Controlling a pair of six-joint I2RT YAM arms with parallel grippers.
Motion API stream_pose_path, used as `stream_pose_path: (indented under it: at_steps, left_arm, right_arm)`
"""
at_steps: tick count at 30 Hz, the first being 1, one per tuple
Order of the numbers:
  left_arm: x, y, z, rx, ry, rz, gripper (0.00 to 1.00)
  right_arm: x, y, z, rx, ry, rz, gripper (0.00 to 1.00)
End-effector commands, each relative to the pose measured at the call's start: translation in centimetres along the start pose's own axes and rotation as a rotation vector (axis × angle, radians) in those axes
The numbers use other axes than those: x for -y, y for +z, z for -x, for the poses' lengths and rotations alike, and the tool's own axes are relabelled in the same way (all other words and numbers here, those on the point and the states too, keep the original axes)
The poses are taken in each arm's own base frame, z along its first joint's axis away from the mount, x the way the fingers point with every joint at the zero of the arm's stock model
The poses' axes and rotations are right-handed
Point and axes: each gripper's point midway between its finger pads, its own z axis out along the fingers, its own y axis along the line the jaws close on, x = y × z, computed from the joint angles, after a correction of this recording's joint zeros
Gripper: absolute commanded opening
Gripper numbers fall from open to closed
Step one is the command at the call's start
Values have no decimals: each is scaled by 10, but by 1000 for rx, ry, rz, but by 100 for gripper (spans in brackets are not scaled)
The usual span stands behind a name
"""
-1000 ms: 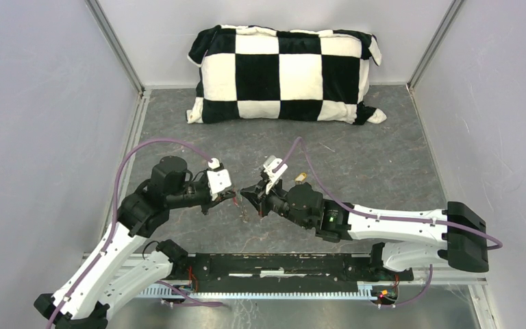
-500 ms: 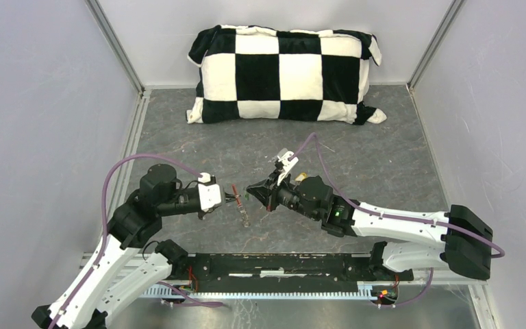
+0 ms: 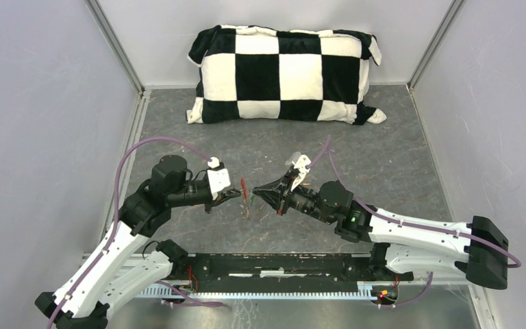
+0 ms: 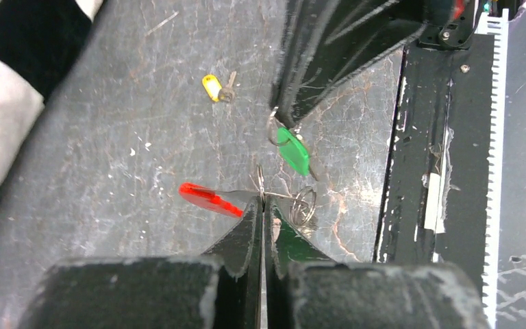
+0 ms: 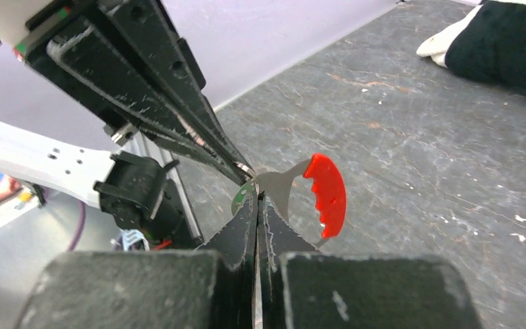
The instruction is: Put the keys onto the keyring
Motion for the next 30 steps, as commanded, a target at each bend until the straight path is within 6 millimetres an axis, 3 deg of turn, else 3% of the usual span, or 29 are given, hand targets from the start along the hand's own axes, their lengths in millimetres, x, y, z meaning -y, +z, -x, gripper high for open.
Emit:
stream_pose_path:
  at_steps: [1, 8, 30]
  left_arm:
    - [-8, -1, 23, 54, -98, 41, 2]
    - [-8, 1, 15, 35, -162, 57, 2]
    - [-7, 6, 4, -5, -254, 60, 2]
  right_arm:
    - [4, -1, 18, 6, -123, -73, 0]
    - [3, 13, 15, -61, -255, -148, 0]
    - [-11, 37, 17, -69, -343, -167, 0]
